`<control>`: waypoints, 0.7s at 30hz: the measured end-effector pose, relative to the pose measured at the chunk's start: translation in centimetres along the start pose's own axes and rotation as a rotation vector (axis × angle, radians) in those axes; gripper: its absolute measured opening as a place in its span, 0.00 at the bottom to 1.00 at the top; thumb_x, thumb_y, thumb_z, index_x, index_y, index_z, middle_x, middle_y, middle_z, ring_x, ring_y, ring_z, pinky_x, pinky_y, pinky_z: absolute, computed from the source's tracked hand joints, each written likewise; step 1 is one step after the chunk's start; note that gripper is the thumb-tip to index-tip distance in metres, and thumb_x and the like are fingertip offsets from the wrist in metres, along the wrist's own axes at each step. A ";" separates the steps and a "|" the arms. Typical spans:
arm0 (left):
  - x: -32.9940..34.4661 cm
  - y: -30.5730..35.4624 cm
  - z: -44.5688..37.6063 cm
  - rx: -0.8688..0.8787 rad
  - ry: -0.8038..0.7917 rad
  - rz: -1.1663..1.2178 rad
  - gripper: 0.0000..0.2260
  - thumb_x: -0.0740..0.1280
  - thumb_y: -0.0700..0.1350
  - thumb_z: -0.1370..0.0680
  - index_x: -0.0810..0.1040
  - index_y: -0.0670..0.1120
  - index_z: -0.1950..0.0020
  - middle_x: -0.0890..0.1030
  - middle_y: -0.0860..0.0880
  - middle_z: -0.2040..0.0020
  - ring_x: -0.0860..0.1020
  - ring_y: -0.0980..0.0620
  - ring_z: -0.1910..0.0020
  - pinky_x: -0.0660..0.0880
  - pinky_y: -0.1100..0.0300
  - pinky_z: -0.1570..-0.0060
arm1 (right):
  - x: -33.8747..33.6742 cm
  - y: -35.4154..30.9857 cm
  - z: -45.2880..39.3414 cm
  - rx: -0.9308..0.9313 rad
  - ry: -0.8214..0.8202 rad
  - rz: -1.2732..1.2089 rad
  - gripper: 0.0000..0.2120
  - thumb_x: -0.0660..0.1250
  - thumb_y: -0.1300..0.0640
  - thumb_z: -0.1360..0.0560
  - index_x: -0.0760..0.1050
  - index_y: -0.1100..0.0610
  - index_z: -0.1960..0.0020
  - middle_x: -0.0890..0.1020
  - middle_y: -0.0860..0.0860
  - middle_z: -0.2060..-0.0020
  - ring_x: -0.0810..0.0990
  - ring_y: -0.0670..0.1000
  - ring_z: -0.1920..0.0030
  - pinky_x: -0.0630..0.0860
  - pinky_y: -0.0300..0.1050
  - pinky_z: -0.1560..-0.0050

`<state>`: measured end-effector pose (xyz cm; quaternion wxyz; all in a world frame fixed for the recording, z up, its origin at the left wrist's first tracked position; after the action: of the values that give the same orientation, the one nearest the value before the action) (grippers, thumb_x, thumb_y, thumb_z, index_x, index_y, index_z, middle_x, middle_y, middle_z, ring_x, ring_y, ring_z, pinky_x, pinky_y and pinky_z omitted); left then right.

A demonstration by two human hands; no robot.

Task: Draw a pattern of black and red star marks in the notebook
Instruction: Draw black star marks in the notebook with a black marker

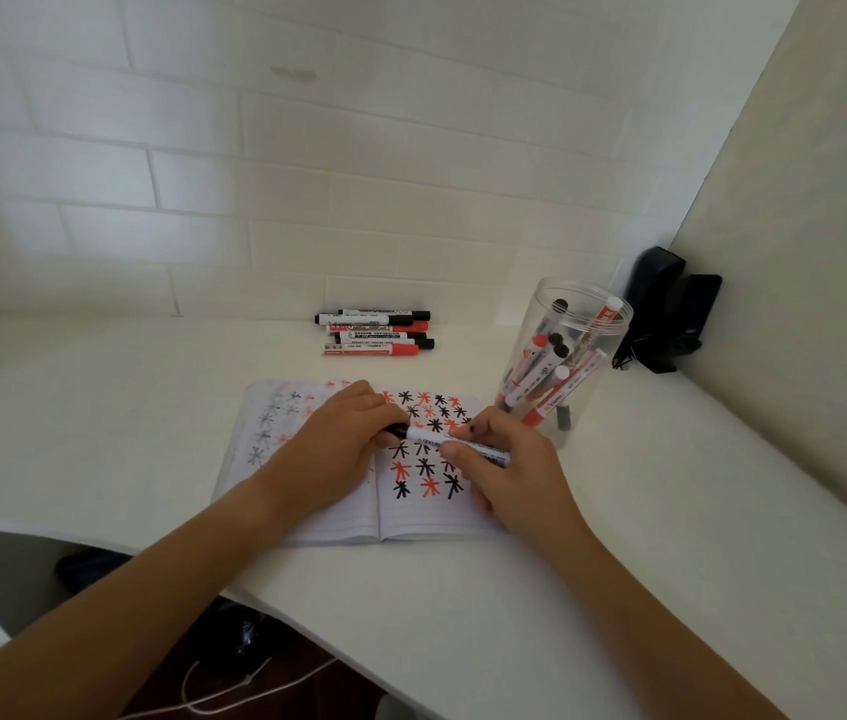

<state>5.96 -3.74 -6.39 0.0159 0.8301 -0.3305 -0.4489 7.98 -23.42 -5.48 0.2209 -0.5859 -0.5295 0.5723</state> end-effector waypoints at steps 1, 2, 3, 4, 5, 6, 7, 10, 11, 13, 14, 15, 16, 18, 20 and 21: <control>0.1 0.0 0.0 0.001 -0.005 -0.001 0.20 0.53 0.51 0.17 0.82 0.43 0.44 0.82 0.50 0.54 0.70 0.54 0.53 0.68 0.62 0.54 | 0.0 0.1 -0.1 0.031 -0.008 -0.026 0.09 0.74 0.53 0.22 0.78 0.57 0.55 0.80 0.52 0.72 0.73 0.52 0.77 0.69 0.40 0.78; 0.1 0.0 0.1 0.003 -0.006 -0.002 0.20 0.53 0.51 0.17 0.82 0.43 0.44 0.82 0.50 0.54 0.70 0.54 0.53 0.69 0.61 0.54 | 0.0 0.2 -0.1 0.061 -0.013 -0.045 0.10 0.74 0.52 0.22 0.78 0.57 0.55 0.79 0.51 0.72 0.73 0.53 0.78 0.68 0.39 0.78; 0.1 0.0 0.1 0.003 -0.005 -0.005 0.20 0.53 0.51 0.17 0.82 0.43 0.44 0.82 0.50 0.54 0.71 0.53 0.53 0.70 0.60 0.54 | -0.1 0.3 -0.2 0.088 -0.018 -0.055 0.10 0.74 0.51 0.22 0.78 0.56 0.55 0.80 0.51 0.72 0.73 0.54 0.78 0.68 0.39 0.78; 0.1 -0.1 0.1 0.005 -0.002 -0.008 0.19 0.54 0.51 0.18 0.82 0.43 0.44 0.82 0.50 0.54 0.72 0.52 0.53 0.70 0.59 0.53 | 0.0 0.4 -0.2 0.114 -0.026 -0.062 0.11 0.74 0.50 0.21 0.78 0.56 0.56 0.80 0.50 0.72 0.73 0.54 0.78 0.68 0.39 0.78; 0.1 0.0 0.1 0.012 0.004 -0.011 0.19 0.54 0.50 0.18 0.82 0.43 0.44 0.82 0.50 0.54 0.72 0.52 0.53 0.70 0.59 0.53 | 0.0 0.4 -0.2 0.138 -0.034 -0.075 0.11 0.74 0.50 0.22 0.77 0.56 0.56 0.80 0.51 0.72 0.73 0.53 0.78 0.68 0.39 0.78; 0.0 0.0 0.1 0.018 0.007 -0.011 0.18 0.54 0.50 0.18 0.82 0.43 0.44 0.82 0.50 0.53 0.72 0.52 0.52 0.70 0.59 0.53 | 0.0 0.4 -0.1 0.153 -0.037 -0.086 0.12 0.74 0.49 0.22 0.77 0.56 0.56 0.81 0.52 0.71 0.73 0.52 0.78 0.69 0.39 0.78; 0.0 -0.1 0.0 0.016 0.005 -0.009 0.18 0.54 0.49 0.18 0.82 0.44 0.44 0.82 0.50 0.53 0.72 0.52 0.52 0.70 0.58 0.53 | 0.0 0.3 -0.1 0.145 -0.030 -0.085 0.11 0.73 0.50 0.21 0.77 0.56 0.56 0.81 0.53 0.71 0.74 0.52 0.77 0.70 0.40 0.77; 0.1 -0.5 -0.2 -0.030 -0.009 -0.012 0.17 0.55 0.52 0.19 0.81 0.48 0.43 0.81 0.54 0.53 0.71 0.56 0.52 0.69 0.57 0.53 | -0.7 -0.8 -0.2 0.043 0.042 -0.126 0.04 0.69 0.61 0.19 0.76 0.59 0.52 0.81 0.56 0.68 0.78 0.53 0.73 0.75 0.45 0.72; 0.2 -0.5 -0.2 -0.045 -0.015 -0.023 0.17 0.56 0.55 0.18 0.80 0.51 0.41 0.81 0.56 0.53 0.70 0.58 0.52 0.69 0.56 0.52 | -1.1 -1.3 -0.4 0.009 0.071 -0.203 0.02 0.66 0.67 0.19 0.75 0.61 0.50 0.81 0.56 0.66 0.79 0.54 0.71 0.75 0.47 0.70; 0.6 -0.8 -0.2 -0.087 -0.038 -0.053 0.17 0.56 0.60 0.18 0.75 0.57 0.32 0.80 0.58 0.45 0.71 0.59 0.45 0.70 0.52 0.43 | -2.3 -2.6 -0.6 -0.068 0.152 -0.340 0.06 0.63 0.73 0.20 0.72 0.64 0.47 0.81 0.58 0.59 0.80 0.57 0.67 0.78 0.49 0.67; 0.8 -1.1 -0.1 -0.134 -0.051 -0.055 0.20 0.55 0.62 0.17 0.69 0.60 0.27 0.78 0.58 0.37 0.71 0.59 0.37 0.67 0.51 0.35 | -3.0 -3.5 -0.5 -0.121 0.203 -0.363 0.07 0.63 0.73 0.20 0.72 0.63 0.45 0.82 0.58 0.56 0.81 0.58 0.66 0.80 0.50 0.65; 0.8 -1.5 0.1 -0.198 -0.057 -0.045 0.23 0.53 0.64 0.17 0.63 0.61 0.23 0.74 0.57 0.30 0.67 0.57 0.29 0.62 0.50 0.28 | -3.9 -4.4 -0.3 -0.182 0.262 -0.366 0.07 0.64 0.72 0.19 0.72 0.63 0.45 0.83 0.57 0.54 0.83 0.58 0.64 0.82 0.51 0.62; 0.9 -2.0 0.3 -0.263 -0.061 -0.035 0.25 0.51 0.65 0.18 0.60 0.61 0.21 0.70 0.56 0.26 0.63 0.56 0.25 0.57 0.50 0.25 | -5.0 -5.4 0.0 -0.242 0.333 -0.357 0.07 0.65 0.70 0.19 0.73 0.61 0.44 0.84 0.55 0.54 0.84 0.57 0.62 0.83 0.50 0.60; 1.1 -2.6 0.6 -0.345 -0.102 -0.064 0.29 0.45 0.69 0.20 0.64 0.59 0.23 0.67 0.55 0.23 0.58 0.56 0.22 0.52 0.52 0.24 | -7.6 -7.1 0.5 -0.359 0.515 -0.328 0.07 0.64 0.67 0.17 0.72 0.57 0.43 0.85 0.51 0.53 0.85 0.55 0.60 0.83 0.49 0.59; 1.4 -2.8 0.5 -0.349 -0.146 -0.121 0.34 0.42 0.71 0.22 0.72 0.57 0.27 0.69 0.55 0.24 0.57 0.56 0.22 0.52 0.51 0.24 | -10.4 -8.9 0.9 -0.474 0.709 -0.239 0.09 0.64 0.65 0.16 0.70 0.57 0.38 0.85 0.51 0.49 0.86 0.56 0.58 0.82 0.51 0.57; 1.5 -2.8 0.4 -0.347 -0.152 -0.133 0.34 0.42 0.70 0.23 0.73 0.56 0.28 0.70 0.56 0.25 0.57 0.57 0.22 0.52 0.50 0.23 | -11.7 -9.6 0.9 -0.521 0.783 -0.184 0.10 0.63 0.65 0.16 0.69 0.56 0.37 0.85 0.52 0.47 0.86 0.55 0.57 0.82 0.51 0.55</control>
<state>7.71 -2.26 -8.62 0.1042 0.7986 -0.1927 -0.5606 6.13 -30.63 7.72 0.2995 -0.7440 -0.5819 0.1348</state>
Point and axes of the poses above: each hand's wrist, its own z-axis away from the middle knuckle, its own x-axis out of the palm, y = z × x, the point moved 6 cm from there along -z, towards the middle knuckle
